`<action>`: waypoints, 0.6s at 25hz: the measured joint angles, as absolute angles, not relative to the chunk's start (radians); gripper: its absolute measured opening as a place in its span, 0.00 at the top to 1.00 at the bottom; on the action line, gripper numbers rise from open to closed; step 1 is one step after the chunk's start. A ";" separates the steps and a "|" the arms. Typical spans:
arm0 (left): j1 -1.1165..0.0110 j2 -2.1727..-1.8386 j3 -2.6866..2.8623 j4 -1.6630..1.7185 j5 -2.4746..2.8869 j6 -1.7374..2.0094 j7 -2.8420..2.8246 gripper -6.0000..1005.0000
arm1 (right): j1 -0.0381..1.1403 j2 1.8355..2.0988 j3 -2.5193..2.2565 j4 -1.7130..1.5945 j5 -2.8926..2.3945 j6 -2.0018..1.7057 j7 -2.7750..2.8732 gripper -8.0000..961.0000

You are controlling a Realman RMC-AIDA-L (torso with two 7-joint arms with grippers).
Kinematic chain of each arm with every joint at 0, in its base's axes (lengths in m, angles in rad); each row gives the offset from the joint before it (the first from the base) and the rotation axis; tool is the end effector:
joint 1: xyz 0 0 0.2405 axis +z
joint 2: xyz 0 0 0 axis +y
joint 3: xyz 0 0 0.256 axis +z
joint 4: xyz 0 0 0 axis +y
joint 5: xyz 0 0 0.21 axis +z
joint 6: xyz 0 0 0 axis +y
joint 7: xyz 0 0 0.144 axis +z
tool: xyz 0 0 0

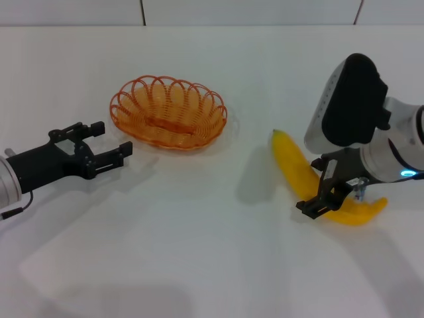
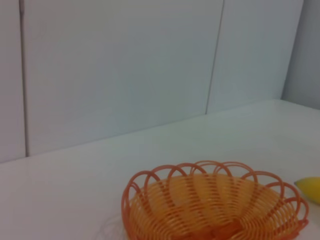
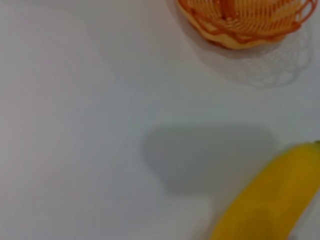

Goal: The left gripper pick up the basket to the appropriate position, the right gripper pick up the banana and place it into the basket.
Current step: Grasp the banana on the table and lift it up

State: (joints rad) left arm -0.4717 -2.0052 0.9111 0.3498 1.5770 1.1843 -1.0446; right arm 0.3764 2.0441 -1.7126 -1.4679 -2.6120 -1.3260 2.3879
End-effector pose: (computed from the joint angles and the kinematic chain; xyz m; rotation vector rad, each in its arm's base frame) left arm -0.3194 0.3344 -0.0175 -2.4180 -0.6433 -0.5875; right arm 0.2081 0.3176 -0.0336 -2.6686 0.4655 -0.6030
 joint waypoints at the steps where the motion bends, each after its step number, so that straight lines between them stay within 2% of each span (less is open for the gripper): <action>1: -0.472 -2.006 0.911 0.350 1.577 1.184 -1.045 0.20 | 0.382 2.044 -1.715 -1.461 -2.612 -1.326 2.389 0.10; 15: -0.476 -2.009 0.911 0.350 1.577 1.174 -1.045 0.20 | 0.400 2.045 -1.714 -1.444 -2.608 -1.321 2.401 0.11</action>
